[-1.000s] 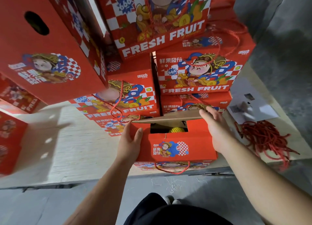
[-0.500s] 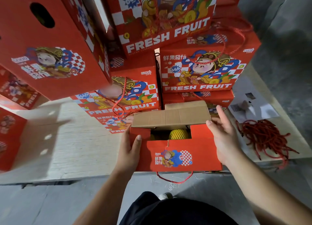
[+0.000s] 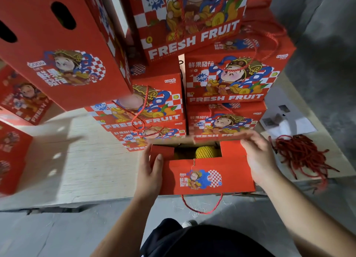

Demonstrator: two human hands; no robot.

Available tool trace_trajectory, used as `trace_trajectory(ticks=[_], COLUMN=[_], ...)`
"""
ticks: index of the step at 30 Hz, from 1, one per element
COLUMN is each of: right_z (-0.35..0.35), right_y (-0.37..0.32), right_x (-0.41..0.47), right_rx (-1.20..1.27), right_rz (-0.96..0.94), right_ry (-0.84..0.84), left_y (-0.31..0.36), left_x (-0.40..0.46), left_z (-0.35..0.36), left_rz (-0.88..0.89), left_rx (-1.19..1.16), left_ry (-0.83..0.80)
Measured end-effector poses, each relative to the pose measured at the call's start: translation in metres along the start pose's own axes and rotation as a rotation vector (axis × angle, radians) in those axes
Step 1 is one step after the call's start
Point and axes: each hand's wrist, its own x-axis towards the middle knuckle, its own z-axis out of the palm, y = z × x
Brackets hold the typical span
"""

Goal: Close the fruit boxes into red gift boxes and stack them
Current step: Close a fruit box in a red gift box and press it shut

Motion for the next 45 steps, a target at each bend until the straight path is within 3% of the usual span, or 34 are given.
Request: trace_trajectory(ticks=[2, 5, 7, 9, 12, 16, 20, 23, 25, 27, 30, 36, 39, 42, 45], right_z=[-0.005, -0.026, -0.034, -0.031, -0.022, -0.019, -0.006, 0.0, 0.005, 0.011, 0.012, 0.012, 0.037, 0.053, 0.052], right_y=[-0.008, -0.021, -0.033, -0.043, -0.052, -0.06, -0.066, -0.066, -0.063, -0.057, -0.044, -0.017, -0.003, 0.01, 0.013], right_x=[0.004, 0.017, 0.029, 0.04, 0.049, 0.052, 0.053, 0.057, 0.055, 0.048, 0.034, 0.009, -0.011, -0.028, -0.029], right_rx=[-0.071, -0.275, -0.5, -0.747, -0.88, -1.065, -1.235, -1.341, -1.427, -1.487, -1.55, -1.463, -1.377, -1.291, -1.318], right_rz=[0.031, 0.182, 0.301, 0.274, 0.262, 0.379, 0.217, 0.286, 0.291, 0.229, 0.066, -0.107, -0.217, -0.233, -0.119], right_ry=[-0.13, -0.481, -0.632, -0.679, -0.646, -0.846, -0.695, -0.765, -0.775, -0.725, -0.615, -0.3, -0.156, -0.029, -0.1], left_y=[0.005, 0.015, 0.018, 0.015, 0.013, 0.03, 0.068, 0.088, 0.094, 0.093, 0.086, 0.061, 0.051, 0.045, 0.041], left_x=[0.011, 0.024, 0.03, 0.032, 0.035, 0.057, 0.085, 0.101, 0.106, 0.109, 0.112, 0.109, 0.101, 0.097, 0.089], left_z=[0.004, 0.006, 0.005, 0.005, 0.0, -0.012, -0.017, -0.021, -0.021, -0.016, -0.007, -0.008, 0.0, 0.002, 0.001], left_rz=[0.019, 0.248, 0.349, 0.411, 0.533, 0.711, 0.693, 0.489, 0.491, 0.497, 0.438, 0.736, 0.763, 0.723, 0.645], left_rx=[0.088, 0.478, 0.555, 0.548, 0.557, 0.868, 0.993, 0.865, 0.92, 1.022, 1.228, 1.34, 1.429, 1.445, 1.377], left_ry=[0.024, 0.129, 0.126, 0.128, 0.15, 0.095, -0.269, -0.605, -0.801, -0.896, -0.848, -0.609, -0.522, -0.543, -0.532])
